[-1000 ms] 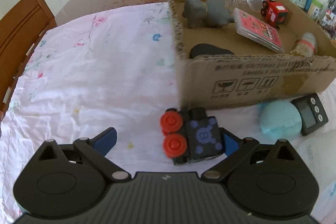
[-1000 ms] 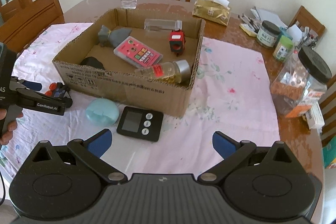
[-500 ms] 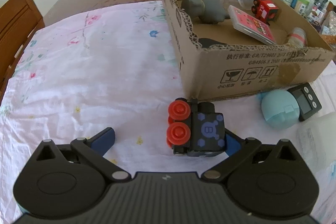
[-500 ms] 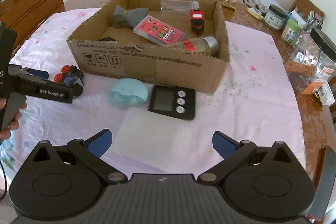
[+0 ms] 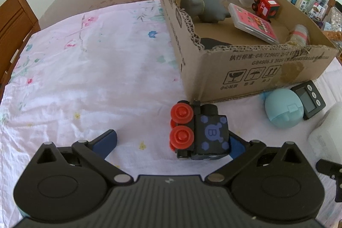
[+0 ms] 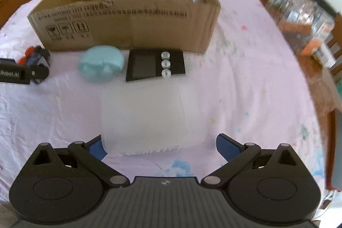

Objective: Organize rigid objects
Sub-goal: 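Grasp the black wheeled block with the left tool while the right tool grasps the white container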

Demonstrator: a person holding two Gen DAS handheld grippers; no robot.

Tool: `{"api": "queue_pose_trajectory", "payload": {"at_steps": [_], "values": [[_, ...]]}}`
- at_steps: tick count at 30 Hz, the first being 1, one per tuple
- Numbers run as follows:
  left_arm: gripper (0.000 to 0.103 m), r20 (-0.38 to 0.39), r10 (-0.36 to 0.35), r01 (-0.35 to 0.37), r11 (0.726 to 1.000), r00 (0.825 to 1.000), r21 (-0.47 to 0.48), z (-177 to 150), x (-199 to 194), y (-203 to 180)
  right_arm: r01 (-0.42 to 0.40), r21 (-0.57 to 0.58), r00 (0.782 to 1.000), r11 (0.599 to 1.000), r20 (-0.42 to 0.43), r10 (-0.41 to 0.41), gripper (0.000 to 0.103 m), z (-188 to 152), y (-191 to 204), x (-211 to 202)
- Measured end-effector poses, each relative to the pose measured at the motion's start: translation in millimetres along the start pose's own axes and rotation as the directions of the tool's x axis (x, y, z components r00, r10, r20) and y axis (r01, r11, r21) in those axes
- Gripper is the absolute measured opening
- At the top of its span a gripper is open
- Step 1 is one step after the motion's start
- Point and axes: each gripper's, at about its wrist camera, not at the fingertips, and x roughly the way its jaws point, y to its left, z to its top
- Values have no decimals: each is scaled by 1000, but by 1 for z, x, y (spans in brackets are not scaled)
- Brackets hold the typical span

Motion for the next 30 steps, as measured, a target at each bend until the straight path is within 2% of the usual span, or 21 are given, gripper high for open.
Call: {"api": "queue_pose_trajectory", "payload": {"at_steps": [7, 13, 21, 24, 30], "values": [[103, 6, 5, -5, 1000, 1000, -8, -1, 0, 0, -34, -31, 999, 999, 19, 34, 103, 0, -3, 3], [103, 24, 14, -14, 1000, 1000, -18, -2, 0, -2, -40, -45, 997, 998, 60, 43, 103, 1, -3, 3], [103, 53, 9, -8, 1000, 999, -2, -1, 2, -10, -46, -57, 996, 997, 68, 49, 103, 4, -2, 5], [97, 70, -10, 8, 1000, 998, 28, -3, -1, -14, -46, -57, 996, 997, 68, 49, 103, 4, -2, 5], [72, 86, -53, 45, 995, 995, 85, -4, -8, -20, -46, -57, 996, 997, 68, 49, 103, 4, -2, 5]]}}
